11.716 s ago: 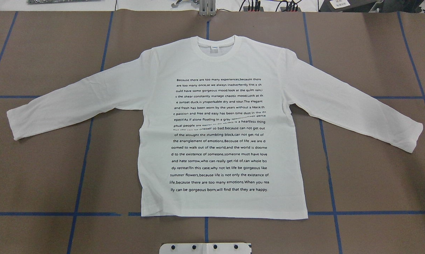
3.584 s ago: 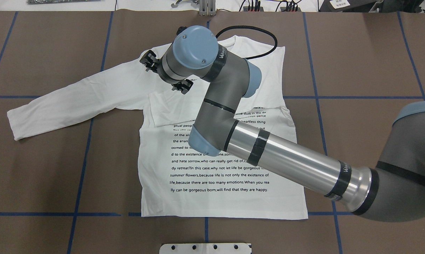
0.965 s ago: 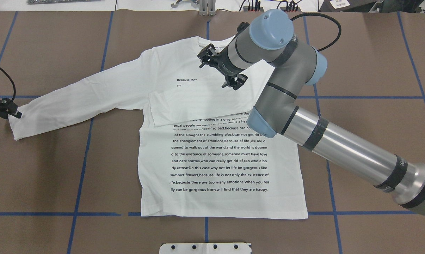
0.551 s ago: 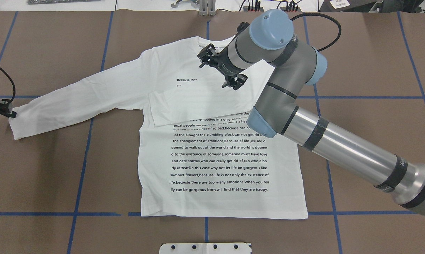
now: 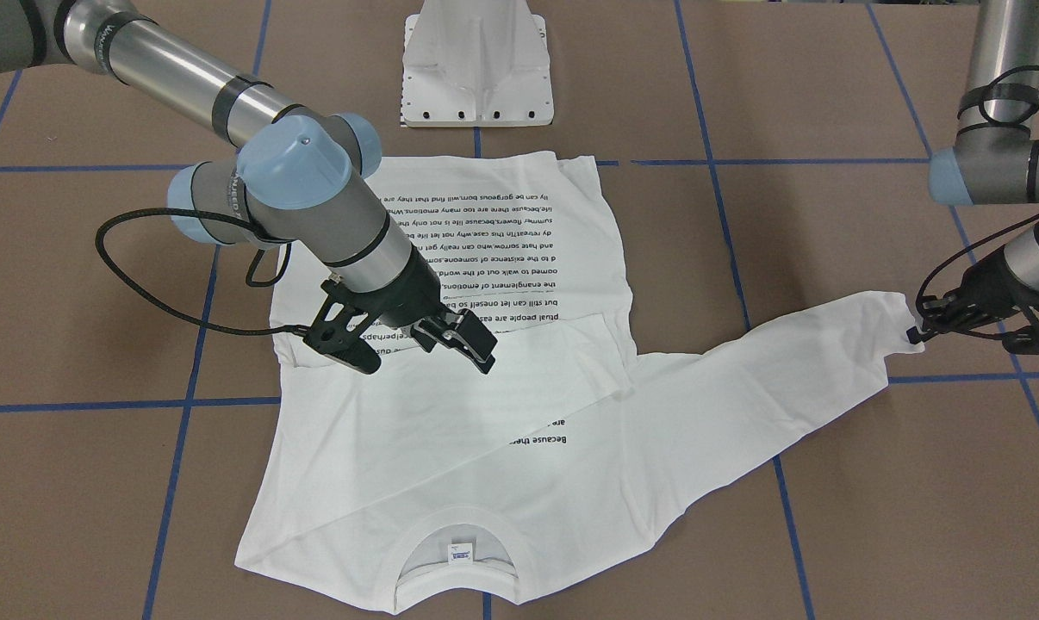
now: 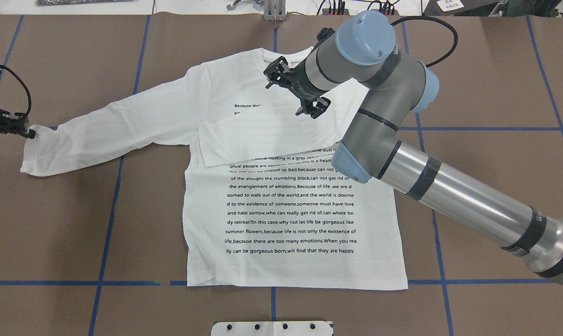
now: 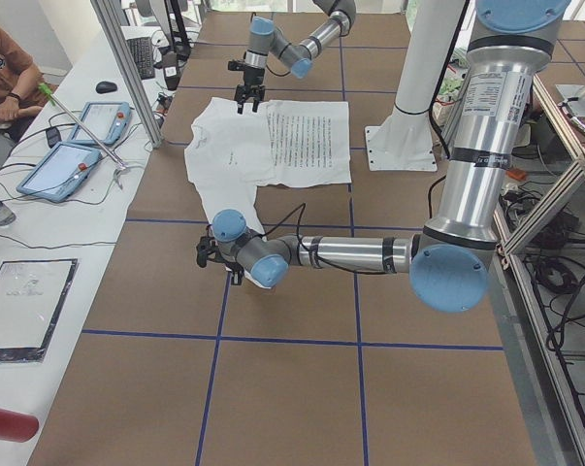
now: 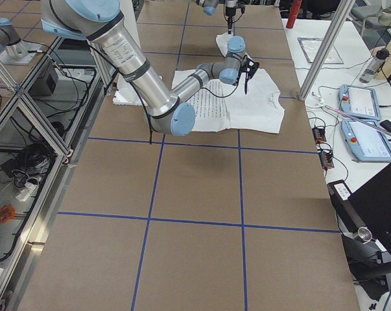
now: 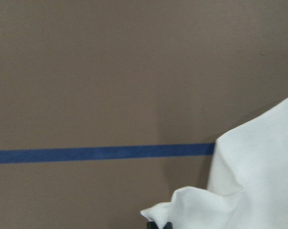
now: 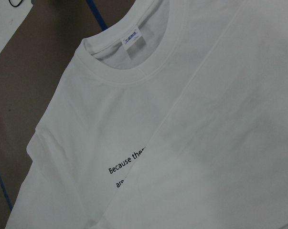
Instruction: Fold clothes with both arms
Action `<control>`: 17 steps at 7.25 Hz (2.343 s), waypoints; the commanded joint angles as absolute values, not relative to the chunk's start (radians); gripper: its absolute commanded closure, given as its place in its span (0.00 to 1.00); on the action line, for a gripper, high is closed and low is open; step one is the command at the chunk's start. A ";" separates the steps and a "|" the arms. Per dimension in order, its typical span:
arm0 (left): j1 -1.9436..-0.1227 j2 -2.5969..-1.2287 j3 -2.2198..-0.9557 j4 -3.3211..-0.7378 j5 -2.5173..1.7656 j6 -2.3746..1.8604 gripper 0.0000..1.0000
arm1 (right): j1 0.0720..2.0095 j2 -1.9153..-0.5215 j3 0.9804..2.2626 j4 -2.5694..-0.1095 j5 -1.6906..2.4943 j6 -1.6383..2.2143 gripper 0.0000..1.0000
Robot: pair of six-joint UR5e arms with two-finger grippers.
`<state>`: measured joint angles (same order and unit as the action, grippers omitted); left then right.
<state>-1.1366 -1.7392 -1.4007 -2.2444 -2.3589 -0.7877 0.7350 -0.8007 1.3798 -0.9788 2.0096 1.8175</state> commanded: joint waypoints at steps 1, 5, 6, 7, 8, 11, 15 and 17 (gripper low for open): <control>-1.053 -1.835 -1.529 -2.243 -2.394 -1.101 1.00 | 0.793 -0.912 1.466 -0.980 2.038 1.723 0.01; -0.815 -2.262 -1.517 -2.244 -2.249 -1.708 1.00 | 0.965 -1.090 1.494 -0.977 2.203 1.449 0.00; -0.796 -2.358 -1.472 -2.244 -2.197 -1.742 1.00 | 0.986 -1.115 1.505 -0.979 2.210 1.412 0.00; -0.745 -2.463 -1.400 -2.253 -2.081 -1.746 1.00 | 0.989 -1.132 1.517 -0.977 2.214 1.408 0.00; -0.677 -2.573 -1.287 -2.261 -1.956 -1.747 1.00 | 1.000 -1.138 1.522 -0.979 2.214 1.404 0.00; -0.537 -2.667 -1.108 -2.396 -1.771 -1.740 1.00 | 1.066 -1.180 1.539 -0.979 2.255 1.339 0.00; -0.482 -2.718 -1.011 -2.444 -1.686 -1.735 1.00 | 1.086 -1.210 1.539 -0.979 2.253 1.310 0.00; -0.477 -2.743 -0.965 -2.445 -1.657 -1.735 0.98 | 1.085 -1.216 1.532 -0.979 2.247 1.310 0.00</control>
